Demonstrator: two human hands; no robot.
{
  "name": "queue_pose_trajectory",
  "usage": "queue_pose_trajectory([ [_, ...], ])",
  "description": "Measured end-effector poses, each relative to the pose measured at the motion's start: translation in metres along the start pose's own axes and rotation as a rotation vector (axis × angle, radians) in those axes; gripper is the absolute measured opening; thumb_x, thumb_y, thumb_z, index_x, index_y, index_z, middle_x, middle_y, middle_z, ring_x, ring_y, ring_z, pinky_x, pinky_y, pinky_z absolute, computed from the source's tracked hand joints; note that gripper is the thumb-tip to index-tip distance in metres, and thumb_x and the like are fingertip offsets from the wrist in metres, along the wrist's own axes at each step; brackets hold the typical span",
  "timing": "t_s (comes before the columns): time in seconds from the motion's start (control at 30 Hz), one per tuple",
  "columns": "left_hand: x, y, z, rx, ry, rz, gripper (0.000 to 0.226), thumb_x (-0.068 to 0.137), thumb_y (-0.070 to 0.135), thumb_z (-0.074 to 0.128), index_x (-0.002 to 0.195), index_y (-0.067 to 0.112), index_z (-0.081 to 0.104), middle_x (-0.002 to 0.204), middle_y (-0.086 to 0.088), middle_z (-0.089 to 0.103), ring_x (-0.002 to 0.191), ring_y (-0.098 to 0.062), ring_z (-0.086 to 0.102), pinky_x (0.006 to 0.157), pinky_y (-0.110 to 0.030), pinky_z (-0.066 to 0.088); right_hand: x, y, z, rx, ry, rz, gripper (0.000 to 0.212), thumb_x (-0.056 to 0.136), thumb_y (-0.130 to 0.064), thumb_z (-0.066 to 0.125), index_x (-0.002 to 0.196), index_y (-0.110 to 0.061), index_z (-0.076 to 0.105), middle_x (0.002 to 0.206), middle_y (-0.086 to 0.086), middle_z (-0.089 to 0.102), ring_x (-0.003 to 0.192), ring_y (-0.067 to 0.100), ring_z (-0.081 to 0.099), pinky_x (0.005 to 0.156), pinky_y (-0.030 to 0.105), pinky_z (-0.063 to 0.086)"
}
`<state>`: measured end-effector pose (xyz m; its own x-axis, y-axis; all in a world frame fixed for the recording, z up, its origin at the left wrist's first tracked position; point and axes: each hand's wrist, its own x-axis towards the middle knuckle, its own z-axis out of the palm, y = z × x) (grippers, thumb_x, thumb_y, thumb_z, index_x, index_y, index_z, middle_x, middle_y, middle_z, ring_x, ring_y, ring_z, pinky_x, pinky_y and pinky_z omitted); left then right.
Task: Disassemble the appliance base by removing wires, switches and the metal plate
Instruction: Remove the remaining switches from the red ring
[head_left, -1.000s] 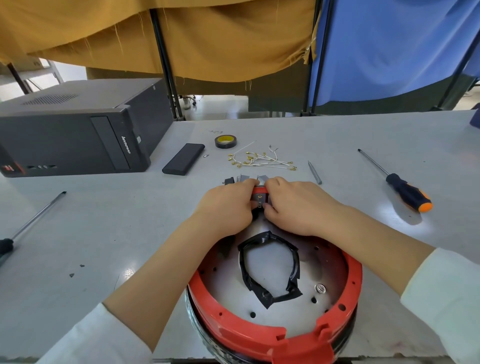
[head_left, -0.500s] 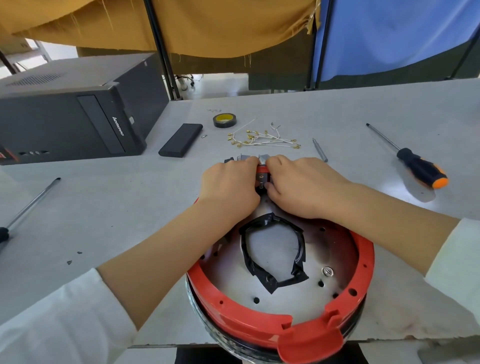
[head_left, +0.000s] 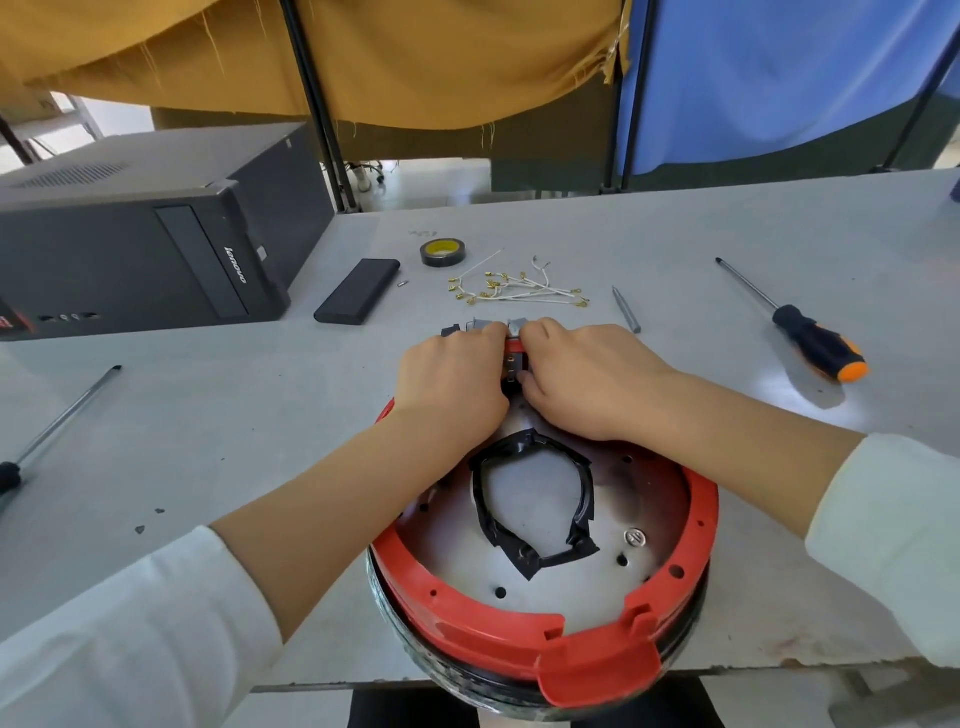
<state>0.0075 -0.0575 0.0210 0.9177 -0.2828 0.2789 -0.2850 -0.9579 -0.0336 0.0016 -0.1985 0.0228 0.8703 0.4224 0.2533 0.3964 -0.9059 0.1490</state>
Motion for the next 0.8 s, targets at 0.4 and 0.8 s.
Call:
queue_pose_trajectory([
  [0.4,0.004,-0.010,-0.001,-0.092,-0.108,0.047,0.042,0.090,0.022,0.045,0.132,0.026,0.040,0.121,-0.002,0.059,0.106,-0.029,0.057,0.071,-0.031,0.035,0.009,-0.002,-0.006,0.065,-0.186,0.095,0.036,0.094,-0.037,0.035,0.118,-0.011,0.042,0.125,0.009,0.051,0.102,0.032,0.057,0.067,0.035,0.031],
  [0.8,0.002,-0.004,0.002,-0.046,0.015,0.002,0.044,0.080,0.018,0.051,0.124,0.026,0.049,0.110,-0.003,0.064,0.100,-0.030,0.060,0.065,-0.029,0.034,0.000,-0.001,0.001,0.008,0.009,0.016,0.032,0.097,-0.035,0.033,0.115,-0.010,0.043,0.120,0.010,0.053,0.092,0.034,0.059,0.061,0.035,0.029],
])
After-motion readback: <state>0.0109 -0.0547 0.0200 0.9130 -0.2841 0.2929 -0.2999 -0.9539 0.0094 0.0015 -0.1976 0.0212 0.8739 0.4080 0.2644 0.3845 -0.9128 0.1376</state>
